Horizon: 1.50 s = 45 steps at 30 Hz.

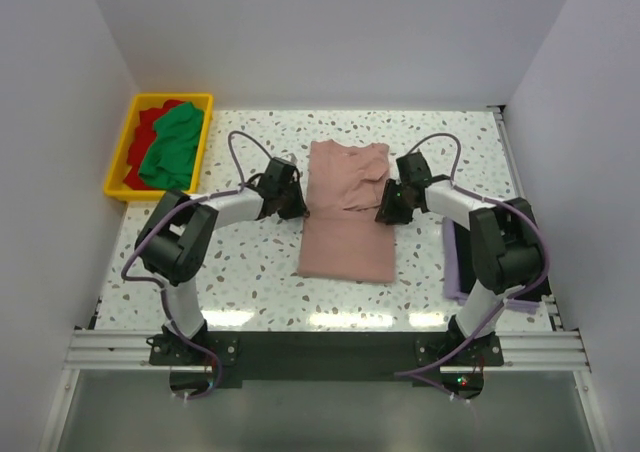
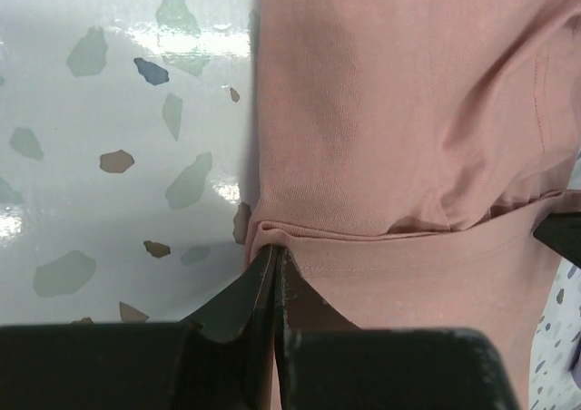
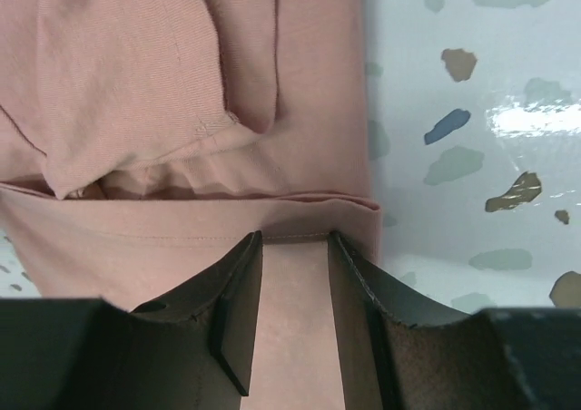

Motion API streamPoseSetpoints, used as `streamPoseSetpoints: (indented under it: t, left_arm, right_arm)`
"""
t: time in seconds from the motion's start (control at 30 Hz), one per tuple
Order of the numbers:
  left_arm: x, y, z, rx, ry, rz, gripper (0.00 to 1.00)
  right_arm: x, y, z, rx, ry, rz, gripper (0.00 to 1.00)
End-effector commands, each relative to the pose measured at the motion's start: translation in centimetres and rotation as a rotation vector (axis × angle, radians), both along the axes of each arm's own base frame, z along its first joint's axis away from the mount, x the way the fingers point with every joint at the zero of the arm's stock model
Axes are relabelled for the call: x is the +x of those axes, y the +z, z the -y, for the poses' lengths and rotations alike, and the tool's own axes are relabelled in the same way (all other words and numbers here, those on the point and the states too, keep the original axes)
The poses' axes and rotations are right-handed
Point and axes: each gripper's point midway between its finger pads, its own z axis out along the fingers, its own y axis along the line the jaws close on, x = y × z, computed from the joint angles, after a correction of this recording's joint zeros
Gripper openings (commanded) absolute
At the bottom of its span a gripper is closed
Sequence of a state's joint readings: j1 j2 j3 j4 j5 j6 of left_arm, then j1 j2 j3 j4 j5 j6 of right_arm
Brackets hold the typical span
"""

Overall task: Fold and stack the t-shirts
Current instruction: Fold the tshirt

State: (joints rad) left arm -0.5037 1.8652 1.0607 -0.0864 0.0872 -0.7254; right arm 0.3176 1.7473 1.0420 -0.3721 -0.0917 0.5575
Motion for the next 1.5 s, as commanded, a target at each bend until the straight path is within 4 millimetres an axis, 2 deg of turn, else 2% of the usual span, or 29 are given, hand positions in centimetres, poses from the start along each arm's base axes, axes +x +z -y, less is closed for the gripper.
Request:
streamPoseSetpoints:
  t: [0.0,0.07,0.13,0.2,0.23,0.3,0.37,0.4,0.43,0.47,0.5,0.53,0.57,0.6,0.63,0.7,0.73,0.8,0.83,0.9,0.97,1.1,1.27,1.47]
  left_arm:
    - [0.0,-1.1,-0.1,0.003,-0.004,-0.014,0.06]
    - [0.0,-1.1,-0.1,-0.006,0.002,-0.021,0.06]
    - [0.0,-0.7,0.0,-0.017,0.002,-0.021,0.06]
    - [0.2,0.1,0.2,-0.036,-0.002,-0.013,0.06]
    - [0.4,0.6,0.3,-0.044,-0.003,-0.008,0.06]
    - [1.0,3.1,1.0,-0.082,-0.029,0.044,0.09]
    - [1.5,5.8,1.1,-0.099,-0.037,0.094,0.2]
    - [1.4,6.5,1.0,-0.094,-0.044,0.106,0.25]
    - [0.9,6.7,0.5,-0.079,-0.04,0.092,0.34]
    - [0.6,7.8,0.1,-0.081,-0.035,0.11,0.38]
    - [0.0,7.9,-0.5,-0.072,-0.031,0.106,0.41]
    - [-1.3,7.7,-1.7,-0.069,-0.015,0.087,0.46]
    - [-2.3,7.6,-2.0,-0.092,-0.025,0.072,0.48]
    - [-3.2,7.4,-2.2,-0.106,-0.031,0.062,0.49]
    - [-5.0,6.7,-3.0,-0.105,-0.035,0.037,0.5]
    - [-7.1,6.1,-3.2,-0.127,-0.066,-0.003,0.52]
    - [-8.7,5.3,-3.5,-0.136,-0.079,-0.025,0.52]
    - [-10.5,4.9,-3.6,-0.165,-0.099,-0.05,0.53]
    - [-11.7,4.3,-3.9,-0.178,-0.104,-0.058,0.55]
    - [-13.6,3.4,-3.6,-0.223,-0.132,-0.096,0.56]
    - [-14.8,3.0,-3.3,-0.251,-0.152,-0.121,0.56]
    - [-16.4,1.7,-3.4,-0.278,-0.161,-0.142,0.56]
    - [-17.6,0.8,-3.1,-0.302,-0.176,-0.155,0.56]
    - [-18.3,0.3,-2.4,-0.317,-0.174,-0.173,0.55]
  right_arm:
    - [0.9,-0.5,0.5,0.067,-0.006,0.005,0.39]
    - [0.5,-0.5,-0.3,0.136,0.001,-0.012,0.39]
    - [0.4,-0.5,-0.1,0.18,-0.009,-0.021,0.39]
    - [0.7,0.4,0.0,0.258,-0.019,-0.021,0.39]
    - [0.8,0.9,-0.1,0.282,-0.023,-0.015,0.4]
    - [1.0,2.9,0.2,0.291,-0.022,0.027,0.4]
    - [0.7,4.3,0.4,0.279,-0.015,0.039,0.42]
    - [0.6,5.7,0.5,0.281,-0.01,0.071,0.42]
    - [-0.4,5.7,0.7,0.273,-0.009,0.051,0.42]
    - [-1.1,6.0,0.9,0.271,-0.007,0.051,0.42]
    - [-1.8,6.8,1.0,0.275,0.002,0.072,0.43]
    - [-3.8,5.8,1.1,0.275,0.015,0.03,0.43]
    - [-4.9,5.5,1.3,0.271,0.024,0.014,0.43]
    - [-6.9,4.8,1.5,0.271,0.031,-0.01,0.43]
    - [-8.3,4.5,1.3,0.29,0.043,-0.041,0.43]
    - [-11.4,3.6,1.3,0.314,0.049,-0.082,0.43]
    - [-12.5,3.3,1.5,0.318,0.041,-0.105,0.43]
    - [-14.7,2.4,1.8,0.312,0.029,-0.138,0.43]
    - [-15.2,2.8,1.9,0.316,0.02,-0.124,0.43]
    - [-16.6,2.2,2.1,0.314,0.003,-0.146,0.43]
    - [-17.4,2.1,2.5,0.301,-0.011,-0.138,0.44]
    - [-19.0,0.5,2.6,0.306,-0.036,-0.175,0.44]
    - [-18.9,-0.4,2.5,0.32,-0.063,-0.182,0.44]
    - [-18.3,-0.4,2.2,0.338,-0.088,-0.161,0.44]
